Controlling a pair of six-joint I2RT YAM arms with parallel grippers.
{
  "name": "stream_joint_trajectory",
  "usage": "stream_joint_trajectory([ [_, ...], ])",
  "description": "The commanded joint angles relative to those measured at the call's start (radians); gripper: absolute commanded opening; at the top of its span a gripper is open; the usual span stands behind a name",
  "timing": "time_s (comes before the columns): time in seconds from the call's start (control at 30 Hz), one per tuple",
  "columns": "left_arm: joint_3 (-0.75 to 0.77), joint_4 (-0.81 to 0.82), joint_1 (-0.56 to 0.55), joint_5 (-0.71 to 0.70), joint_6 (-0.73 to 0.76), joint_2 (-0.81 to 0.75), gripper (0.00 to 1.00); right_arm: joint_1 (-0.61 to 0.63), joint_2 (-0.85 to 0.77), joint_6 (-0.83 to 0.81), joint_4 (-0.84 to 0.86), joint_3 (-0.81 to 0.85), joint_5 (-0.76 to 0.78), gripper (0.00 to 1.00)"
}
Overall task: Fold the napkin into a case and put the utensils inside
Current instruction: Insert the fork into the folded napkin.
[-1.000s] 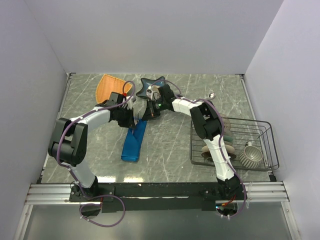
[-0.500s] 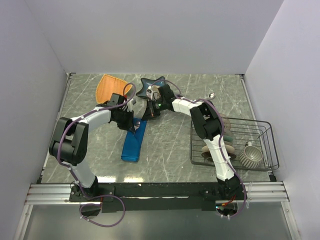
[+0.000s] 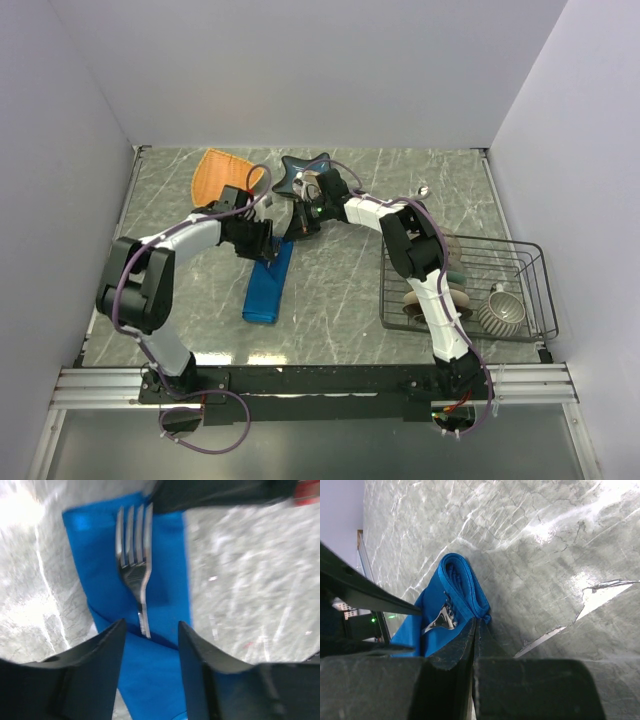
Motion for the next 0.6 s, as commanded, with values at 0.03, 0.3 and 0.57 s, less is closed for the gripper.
stream_joint_trajectory([
  [0.03,0.032,0.126,0.016,0.092,-0.029,-0.159,0.55,0.007,-0.105,-0.013,0.023,-0.002,0.011,0.30],
  [0.3,0.097,0.205,0.065,0.045,0.017,-0.195,0.56,-0.042,-0.214,-0.038,-0.047,0.047,0.044,0.55],
  [0.57,0.372,0.034,0.059,0.047,0.118,0.112,0.29,-0.053,-0.189,-0.090,-0.178,0.056,0.068,0.49],
])
